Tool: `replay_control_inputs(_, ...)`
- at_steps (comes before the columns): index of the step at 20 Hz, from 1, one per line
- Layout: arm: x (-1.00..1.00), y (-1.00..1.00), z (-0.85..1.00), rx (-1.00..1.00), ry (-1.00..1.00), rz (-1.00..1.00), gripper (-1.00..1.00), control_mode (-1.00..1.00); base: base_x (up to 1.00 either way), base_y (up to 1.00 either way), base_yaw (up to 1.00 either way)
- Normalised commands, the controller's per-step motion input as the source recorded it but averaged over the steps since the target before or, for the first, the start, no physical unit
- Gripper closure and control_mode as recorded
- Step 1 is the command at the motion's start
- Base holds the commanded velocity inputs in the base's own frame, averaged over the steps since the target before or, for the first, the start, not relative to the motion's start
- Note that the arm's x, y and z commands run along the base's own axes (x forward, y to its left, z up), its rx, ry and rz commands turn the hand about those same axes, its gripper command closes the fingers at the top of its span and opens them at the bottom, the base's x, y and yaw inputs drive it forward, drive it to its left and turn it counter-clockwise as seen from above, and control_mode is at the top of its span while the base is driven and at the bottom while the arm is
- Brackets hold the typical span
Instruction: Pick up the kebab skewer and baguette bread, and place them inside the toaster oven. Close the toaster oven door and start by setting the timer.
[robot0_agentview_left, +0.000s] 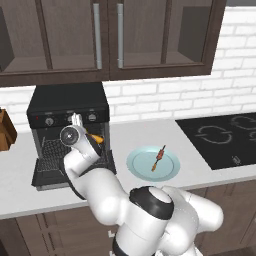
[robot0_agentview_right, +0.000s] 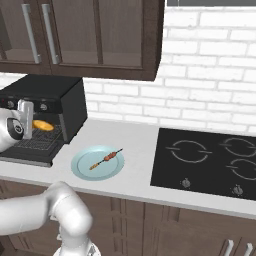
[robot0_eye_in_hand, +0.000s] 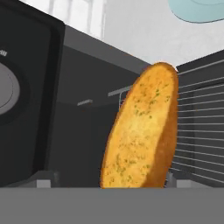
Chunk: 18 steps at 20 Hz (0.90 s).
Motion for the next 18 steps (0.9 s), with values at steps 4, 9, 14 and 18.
replay_control_inputs(4,0.00,0.00,0.00,0.00,0.00,0.00,-1.00,-1.00,0.00,0.00,0.00)
replay_control_inputs(9,0.00,-0.02,0.01,0.00,0.00,0.00,-1.00,-1.00,0.00,0.00,0.00)
replay_control_inputs(14,-0.43,-0.35,0.06,-0.02,0.01,0.00,-1.00,-1.00,0.00,0.00,0.00)
replay_control_inputs(18,-0.61,-0.71,0.00,0.00,0.06,-0.01,-1.00,-1.00,0.00,0.00,0.00)
